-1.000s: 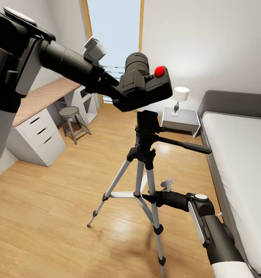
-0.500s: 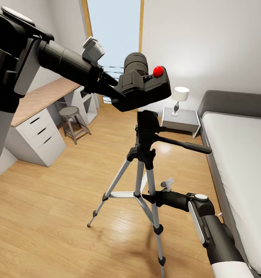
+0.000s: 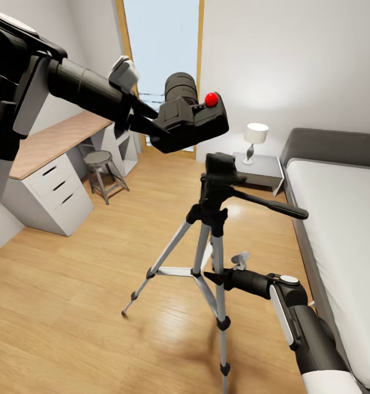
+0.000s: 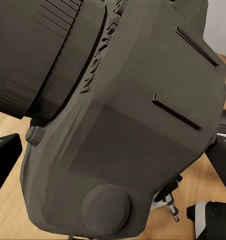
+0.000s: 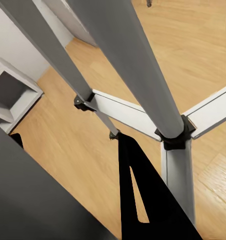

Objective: Attach the digital camera to the camera tripod in the bedroom.

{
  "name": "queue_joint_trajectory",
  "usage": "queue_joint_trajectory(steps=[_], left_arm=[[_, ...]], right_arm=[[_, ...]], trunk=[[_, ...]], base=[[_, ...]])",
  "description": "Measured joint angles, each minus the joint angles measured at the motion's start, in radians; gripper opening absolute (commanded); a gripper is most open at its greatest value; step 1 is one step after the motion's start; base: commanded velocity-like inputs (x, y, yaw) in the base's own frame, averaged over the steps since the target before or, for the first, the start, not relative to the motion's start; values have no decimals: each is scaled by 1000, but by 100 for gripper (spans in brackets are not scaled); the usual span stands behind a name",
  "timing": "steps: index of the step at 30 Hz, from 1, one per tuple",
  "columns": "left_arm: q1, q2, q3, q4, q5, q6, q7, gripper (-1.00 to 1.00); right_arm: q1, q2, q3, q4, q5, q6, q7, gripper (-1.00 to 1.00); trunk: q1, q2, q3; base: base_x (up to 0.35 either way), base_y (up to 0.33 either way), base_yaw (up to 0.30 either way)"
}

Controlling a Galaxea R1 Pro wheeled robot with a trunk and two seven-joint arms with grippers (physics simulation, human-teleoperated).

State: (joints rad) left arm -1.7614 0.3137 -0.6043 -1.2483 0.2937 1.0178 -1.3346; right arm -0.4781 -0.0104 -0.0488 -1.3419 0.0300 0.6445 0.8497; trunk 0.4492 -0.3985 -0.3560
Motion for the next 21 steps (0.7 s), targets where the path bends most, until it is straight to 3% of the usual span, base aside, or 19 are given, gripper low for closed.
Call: queue_joint_trajectory(steps=[3, 7, 21], left_arm=[[-4, -2, -3, 17, 3, 0, 17, -100], [-5, -3, -3, 40, 4, 0, 23, -100], [-5, -1, -1, -1, 4, 3, 9, -100]], right_arm=[[0, -4, -4, -3, -18, 0, -15, -100], [0, -6, -4, -3, 49, -39, -30, -100], [1, -7, -3, -4, 50, -39, -32, -100]], trunk=[[0, 0, 0], [0, 0, 0], [0, 0, 0]], base=[[0, 0, 0], [0, 0, 0], [0, 0, 0]])
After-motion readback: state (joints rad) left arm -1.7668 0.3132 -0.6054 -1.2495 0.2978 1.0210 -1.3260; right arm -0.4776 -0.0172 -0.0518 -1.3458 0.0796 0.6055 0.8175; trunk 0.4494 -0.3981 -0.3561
